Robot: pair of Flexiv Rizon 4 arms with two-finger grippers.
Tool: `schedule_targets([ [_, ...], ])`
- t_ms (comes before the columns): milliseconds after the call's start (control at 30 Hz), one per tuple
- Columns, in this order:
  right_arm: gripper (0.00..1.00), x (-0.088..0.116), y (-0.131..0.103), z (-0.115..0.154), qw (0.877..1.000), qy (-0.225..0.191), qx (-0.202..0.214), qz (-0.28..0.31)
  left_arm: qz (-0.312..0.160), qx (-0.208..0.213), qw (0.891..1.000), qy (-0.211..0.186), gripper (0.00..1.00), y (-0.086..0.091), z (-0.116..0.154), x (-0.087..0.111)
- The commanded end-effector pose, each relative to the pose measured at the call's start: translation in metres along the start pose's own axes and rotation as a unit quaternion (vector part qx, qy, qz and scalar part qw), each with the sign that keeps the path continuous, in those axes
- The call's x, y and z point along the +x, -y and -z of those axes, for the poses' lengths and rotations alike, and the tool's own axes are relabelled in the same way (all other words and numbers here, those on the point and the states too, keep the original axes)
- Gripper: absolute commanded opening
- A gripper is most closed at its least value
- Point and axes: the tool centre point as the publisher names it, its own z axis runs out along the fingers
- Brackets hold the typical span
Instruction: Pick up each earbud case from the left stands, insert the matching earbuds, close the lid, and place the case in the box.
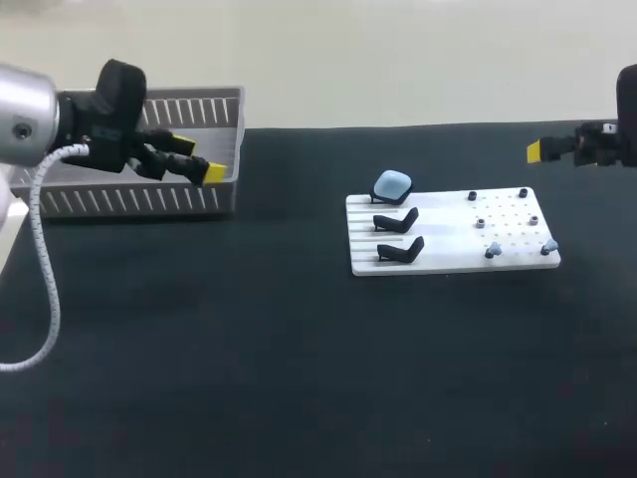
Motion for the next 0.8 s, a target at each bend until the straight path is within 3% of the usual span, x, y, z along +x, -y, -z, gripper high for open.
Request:
schedule_targets([
  [33,1.0,0.0,0.0,0.001,1.0,0.0,0.001,0.0,-0.108,0.112,0.988,0.017,1.0,-0.009,-0.009,-0.002],
  [433,1.0,0.0,0.0,0.001,1.0,0.0,0.001,0.0,-0.204,0.159,0.966,0.011,1.0,-0.027,-0.031,-0.018],
  [800,1.0,0.0,0.0,0.001,1.0,0.0,0.001,0.0,-0.203,0.151,0.967,-0.001,1.0,-0.024,-0.034,-0.024],
])
